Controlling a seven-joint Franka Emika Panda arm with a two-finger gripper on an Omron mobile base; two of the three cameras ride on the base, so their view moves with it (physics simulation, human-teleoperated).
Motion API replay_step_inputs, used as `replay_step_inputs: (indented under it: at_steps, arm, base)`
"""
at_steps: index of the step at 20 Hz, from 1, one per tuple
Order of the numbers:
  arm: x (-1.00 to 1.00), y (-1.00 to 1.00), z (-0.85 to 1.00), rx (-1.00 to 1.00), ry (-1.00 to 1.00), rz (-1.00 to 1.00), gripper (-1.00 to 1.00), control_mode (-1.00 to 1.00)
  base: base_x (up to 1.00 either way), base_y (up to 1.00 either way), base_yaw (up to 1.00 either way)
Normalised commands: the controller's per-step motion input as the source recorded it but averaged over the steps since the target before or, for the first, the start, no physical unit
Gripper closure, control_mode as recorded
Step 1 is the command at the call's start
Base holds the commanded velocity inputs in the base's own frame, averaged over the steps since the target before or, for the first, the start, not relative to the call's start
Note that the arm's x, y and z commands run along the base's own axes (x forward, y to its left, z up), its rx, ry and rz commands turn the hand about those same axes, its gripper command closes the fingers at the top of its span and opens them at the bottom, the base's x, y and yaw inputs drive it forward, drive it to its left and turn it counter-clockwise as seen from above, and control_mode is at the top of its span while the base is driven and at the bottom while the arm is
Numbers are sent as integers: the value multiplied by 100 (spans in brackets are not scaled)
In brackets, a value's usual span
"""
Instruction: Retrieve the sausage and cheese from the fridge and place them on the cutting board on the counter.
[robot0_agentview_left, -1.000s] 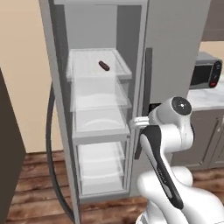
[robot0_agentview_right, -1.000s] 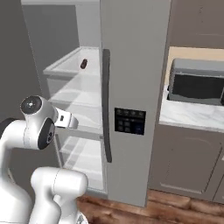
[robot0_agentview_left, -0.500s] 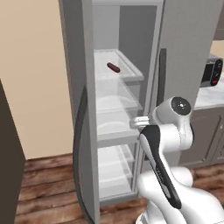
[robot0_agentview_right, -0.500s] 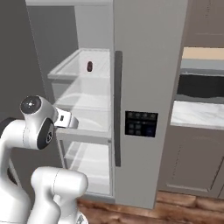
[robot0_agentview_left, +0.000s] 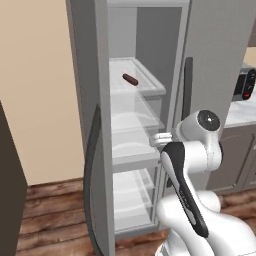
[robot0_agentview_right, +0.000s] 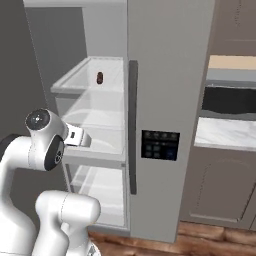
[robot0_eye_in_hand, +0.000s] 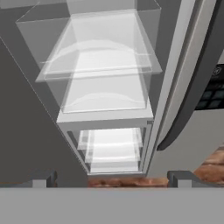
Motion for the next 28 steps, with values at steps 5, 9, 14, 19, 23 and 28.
replay_step_inputs:
  at_steps: [5,9,14,19,23,28]
  arm:
    - [0,0,0,0,0,0,-100,100]
    - [0,0,0,0,0,0,-100,100]
    - [0,0,0,0,0,0,-100,100]
    - [0,0,0,0,0,0,-100,100]
    - [0,0,0,0,0,0,-100,100]
    - [0,0,0,0,0,0,-100,100]
  base:
    - [22,0,2]
    - [31,0,2]
    - [51,0,3]
    - [36,0,5]
    - [5,0,0]
    - [0,0,0]
